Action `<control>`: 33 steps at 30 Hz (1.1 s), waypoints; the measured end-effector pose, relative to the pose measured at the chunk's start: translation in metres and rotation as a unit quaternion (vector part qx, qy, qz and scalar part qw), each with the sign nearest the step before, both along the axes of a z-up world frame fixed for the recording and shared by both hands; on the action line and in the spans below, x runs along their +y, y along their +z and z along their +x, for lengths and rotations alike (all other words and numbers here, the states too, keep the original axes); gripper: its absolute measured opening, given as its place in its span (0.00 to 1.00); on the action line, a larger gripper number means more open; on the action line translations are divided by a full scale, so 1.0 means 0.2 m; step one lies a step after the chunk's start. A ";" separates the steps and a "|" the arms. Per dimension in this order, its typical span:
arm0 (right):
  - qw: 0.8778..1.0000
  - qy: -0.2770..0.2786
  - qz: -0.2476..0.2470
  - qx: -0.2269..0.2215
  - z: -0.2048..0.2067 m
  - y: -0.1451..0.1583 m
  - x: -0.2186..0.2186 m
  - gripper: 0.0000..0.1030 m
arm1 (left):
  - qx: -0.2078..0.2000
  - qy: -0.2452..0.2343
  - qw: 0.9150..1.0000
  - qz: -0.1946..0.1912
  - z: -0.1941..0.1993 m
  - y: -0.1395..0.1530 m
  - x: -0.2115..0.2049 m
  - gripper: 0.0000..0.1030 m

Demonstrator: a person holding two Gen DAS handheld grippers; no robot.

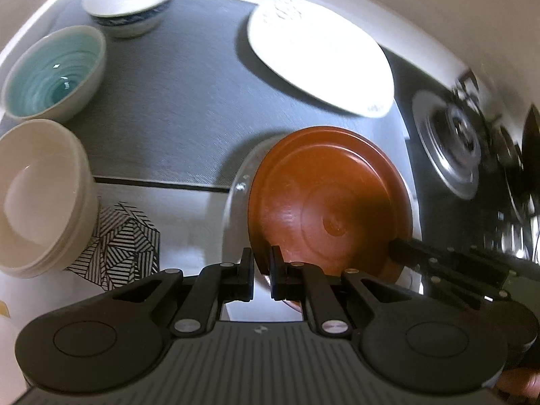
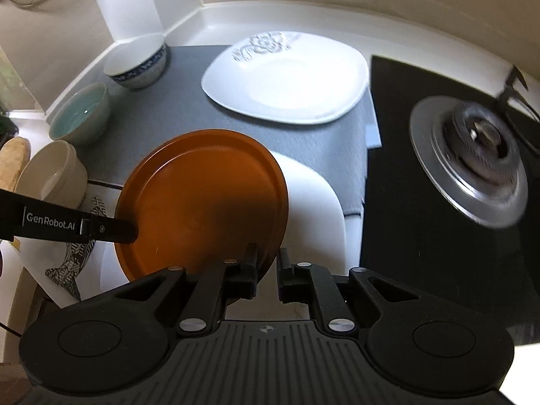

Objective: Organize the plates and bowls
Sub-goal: 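Lift the brown plate and carry it over the large white flower plate, then lower the brown plate onto the white plate and open both grippers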

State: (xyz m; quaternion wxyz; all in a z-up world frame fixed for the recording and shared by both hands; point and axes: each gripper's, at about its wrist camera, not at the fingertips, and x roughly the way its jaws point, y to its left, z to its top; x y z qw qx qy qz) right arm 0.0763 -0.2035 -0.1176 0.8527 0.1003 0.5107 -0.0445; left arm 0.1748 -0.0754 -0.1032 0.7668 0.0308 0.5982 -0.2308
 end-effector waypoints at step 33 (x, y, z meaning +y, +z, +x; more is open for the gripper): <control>0.998 -0.049 0.012 0.034 -0.07 -0.10 -0.08 0.56 | -0.015 -0.008 0.999 -0.040 0.01 -0.09 0.09 0.83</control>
